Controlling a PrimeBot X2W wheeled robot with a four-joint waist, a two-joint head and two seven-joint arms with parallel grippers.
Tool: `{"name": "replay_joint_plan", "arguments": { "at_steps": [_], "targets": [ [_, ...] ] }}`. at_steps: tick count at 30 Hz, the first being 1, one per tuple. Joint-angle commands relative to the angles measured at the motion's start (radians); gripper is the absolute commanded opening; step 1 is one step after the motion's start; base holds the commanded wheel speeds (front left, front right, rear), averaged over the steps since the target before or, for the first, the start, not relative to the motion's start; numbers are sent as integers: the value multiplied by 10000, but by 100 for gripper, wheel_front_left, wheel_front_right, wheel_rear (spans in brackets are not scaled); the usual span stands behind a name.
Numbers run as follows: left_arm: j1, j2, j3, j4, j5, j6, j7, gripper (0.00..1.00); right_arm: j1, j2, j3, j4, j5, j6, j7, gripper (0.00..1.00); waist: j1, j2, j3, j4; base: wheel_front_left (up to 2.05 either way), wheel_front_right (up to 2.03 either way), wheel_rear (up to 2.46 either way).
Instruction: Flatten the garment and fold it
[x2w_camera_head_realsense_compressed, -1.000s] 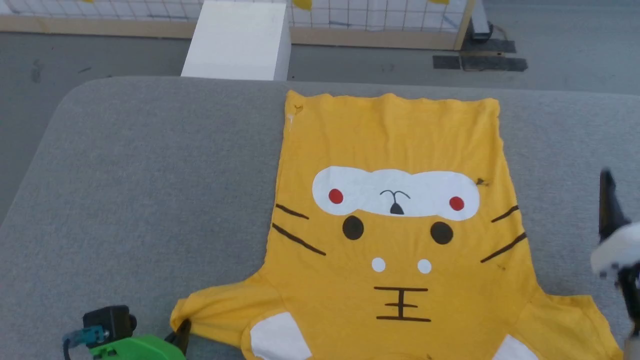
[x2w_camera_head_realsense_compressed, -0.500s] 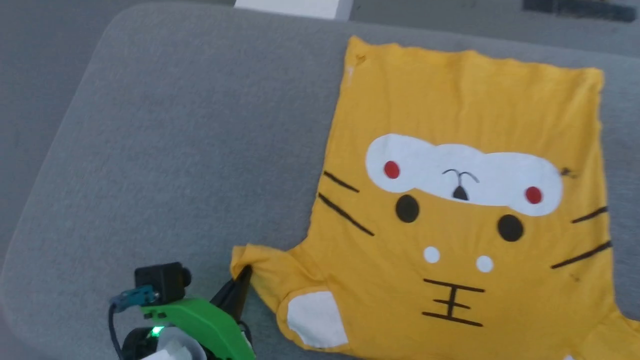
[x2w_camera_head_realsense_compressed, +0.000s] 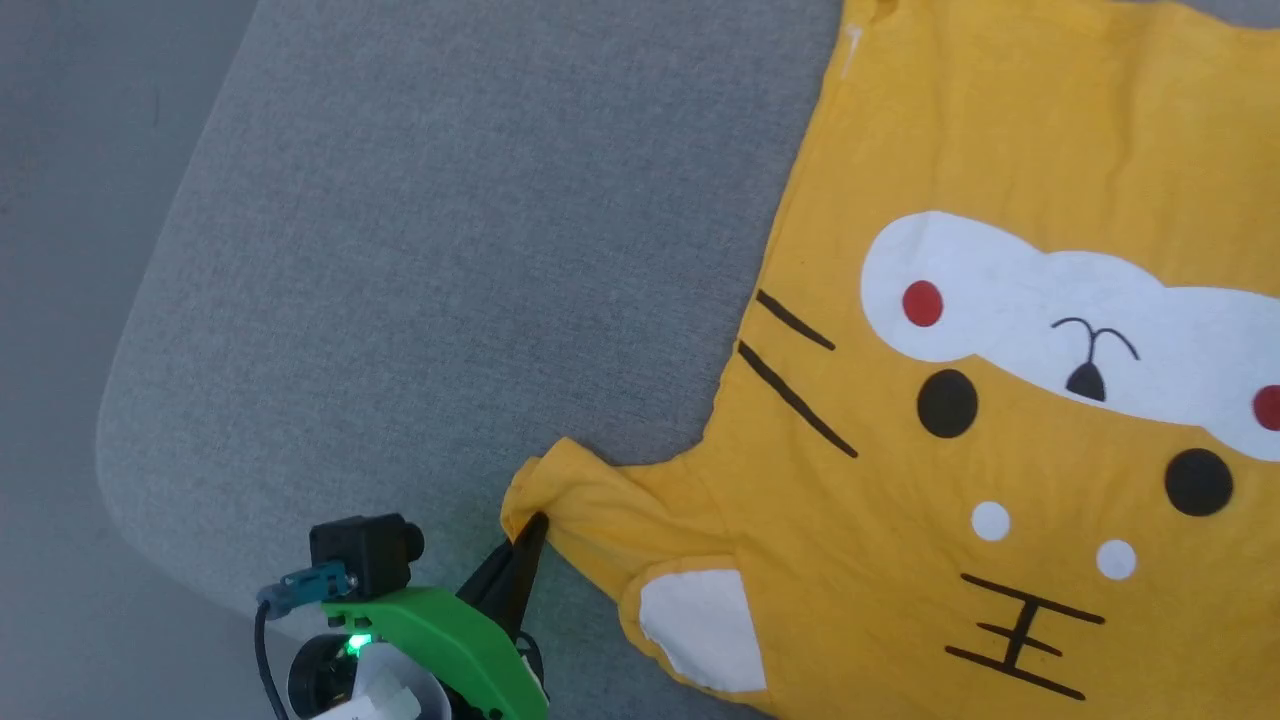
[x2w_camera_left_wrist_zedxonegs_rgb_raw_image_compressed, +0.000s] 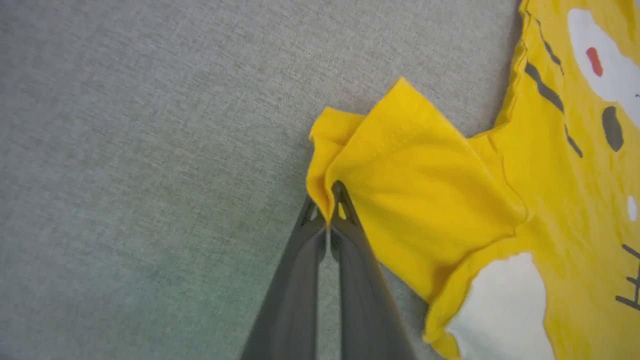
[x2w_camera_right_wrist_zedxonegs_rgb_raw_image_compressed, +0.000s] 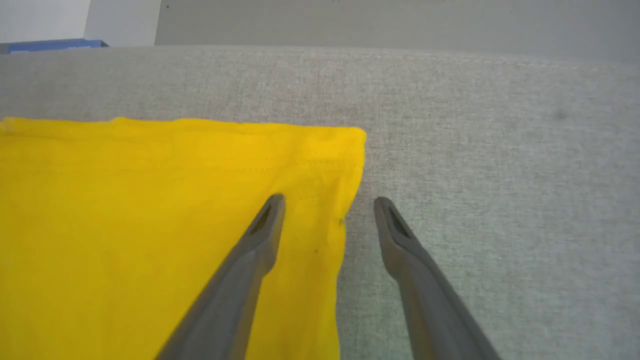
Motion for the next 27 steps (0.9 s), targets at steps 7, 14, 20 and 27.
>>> {"name": "replay_joint_plan", "arguments": {
  "at_steps": [7, 14, 20, 27],
  "targets": [
    [-170, 30, 123, 149, -11, 71, -99, 0, 915, -94, 134, -1493, -249, -13, -282, 0, -2, -1, -28, -94, 0, 0, 0],
    [164, 321, 366, 240, -27, 248, 59, 0, 3180, 267, -309, -2065, 325, -13, -4885, 0, -2, -1, -1467, -826, 0, 0, 0],
    [885, 768, 704, -81, -25, 573, 449, 0, 5810, 1530, -1186, -3266, 524, -13, -7029, 0, -2, -1, -2752, -1791, 0, 0, 0],
    [1600, 1121, 1055, -567, -88, 874, 772, 0, 8302, 3027, -2282, -4291, 877, -13, -6599, 0, -2, -1, -3597, -2837, 0, 0, 0]
  ]
}}
